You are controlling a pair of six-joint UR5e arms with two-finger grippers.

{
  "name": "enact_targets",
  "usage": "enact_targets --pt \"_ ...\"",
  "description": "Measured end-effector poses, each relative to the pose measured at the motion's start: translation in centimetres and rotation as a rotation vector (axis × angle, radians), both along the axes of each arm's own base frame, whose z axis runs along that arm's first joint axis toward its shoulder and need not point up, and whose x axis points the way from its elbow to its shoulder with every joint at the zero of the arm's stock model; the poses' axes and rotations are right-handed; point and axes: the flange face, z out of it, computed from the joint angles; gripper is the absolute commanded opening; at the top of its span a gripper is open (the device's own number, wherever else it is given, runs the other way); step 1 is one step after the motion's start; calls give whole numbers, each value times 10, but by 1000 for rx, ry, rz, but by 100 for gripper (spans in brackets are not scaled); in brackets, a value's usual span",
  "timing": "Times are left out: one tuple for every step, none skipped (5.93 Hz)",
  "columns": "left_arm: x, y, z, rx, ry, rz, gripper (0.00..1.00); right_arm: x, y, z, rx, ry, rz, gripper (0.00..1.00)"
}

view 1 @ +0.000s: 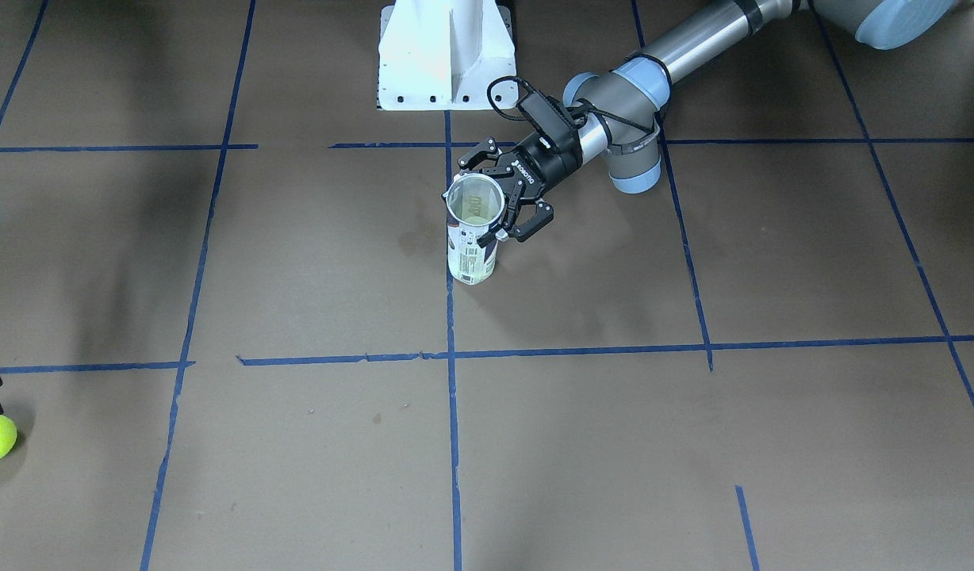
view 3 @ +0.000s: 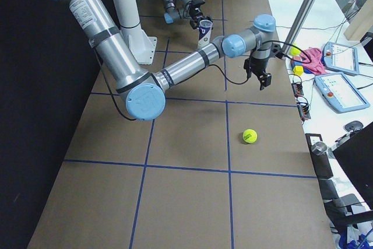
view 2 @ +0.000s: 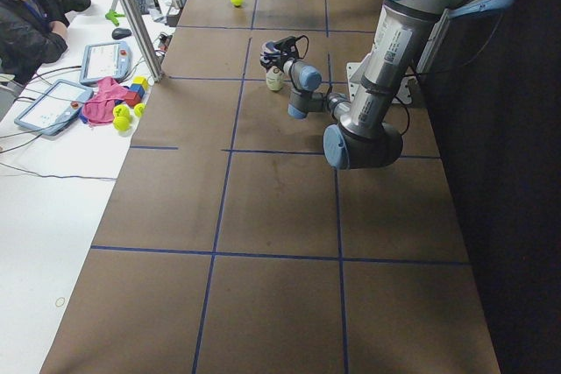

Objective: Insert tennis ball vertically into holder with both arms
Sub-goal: 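Lower the right gripper onto the second tennis ball and grasp it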

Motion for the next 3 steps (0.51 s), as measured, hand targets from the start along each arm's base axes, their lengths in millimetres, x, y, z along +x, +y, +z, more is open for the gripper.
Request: enact_targets --pt "0 0 0 0 -1 0 87 3 6 38 13 2 -6 100" --pt "0 0 0 0 -2 0 87 5 13 69 32 -5 -4 100" --pt "0 0 0 1 -2 -1 87 5 18 87 43 -14 2 100"
